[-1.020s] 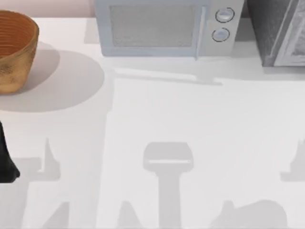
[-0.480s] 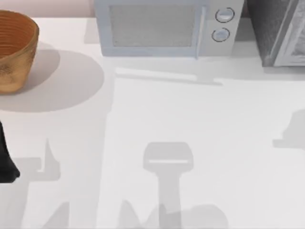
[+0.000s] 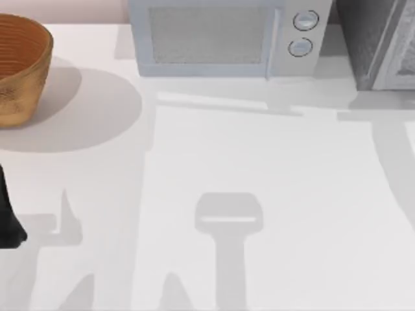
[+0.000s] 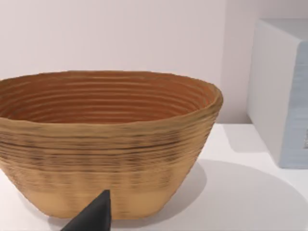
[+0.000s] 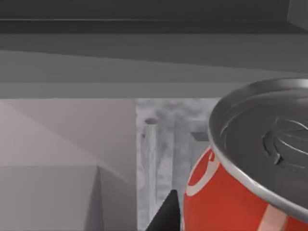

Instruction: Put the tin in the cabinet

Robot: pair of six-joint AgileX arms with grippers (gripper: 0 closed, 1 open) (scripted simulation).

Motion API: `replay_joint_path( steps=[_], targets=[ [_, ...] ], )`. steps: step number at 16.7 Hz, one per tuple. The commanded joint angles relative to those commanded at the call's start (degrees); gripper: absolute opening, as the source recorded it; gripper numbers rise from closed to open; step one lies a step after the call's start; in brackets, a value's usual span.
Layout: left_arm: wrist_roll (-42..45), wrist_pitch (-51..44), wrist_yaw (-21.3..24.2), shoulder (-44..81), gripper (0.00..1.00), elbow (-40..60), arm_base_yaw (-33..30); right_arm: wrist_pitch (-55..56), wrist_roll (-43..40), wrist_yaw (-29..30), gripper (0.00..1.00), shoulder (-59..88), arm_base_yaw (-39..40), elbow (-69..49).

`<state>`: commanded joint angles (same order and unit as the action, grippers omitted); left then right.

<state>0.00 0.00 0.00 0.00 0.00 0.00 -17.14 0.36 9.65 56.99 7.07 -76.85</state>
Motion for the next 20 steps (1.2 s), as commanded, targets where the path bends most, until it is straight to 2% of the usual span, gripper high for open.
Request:
replay_joint_path(
  steps=[3, 6, 15, 20],
  targets=[
    [0.0, 0.0, 0.0, 0.0, 1.0, 0.0, 0.0, -3.65, 0.37, 0.87, 0.0, 10.1, 1.89, -13.14],
    [0.0, 0.0, 0.0, 0.0, 1.0, 0.0, 0.0, -6.08, 0.63, 1.38, 0.0, 16.92, 3.15, -20.85],
    [0.0, 0.0, 0.0, 0.0, 1.0, 0.0, 0.0, -6.95, 0.82, 1.54, 0.0, 19.57, 3.34, -23.5],
    [0.0, 0.0, 0.0, 0.0, 1.0, 0.0, 0.0, -9.14, 0.57, 1.11, 0.0, 27.39, 2.17, -35.05]
  ],
)
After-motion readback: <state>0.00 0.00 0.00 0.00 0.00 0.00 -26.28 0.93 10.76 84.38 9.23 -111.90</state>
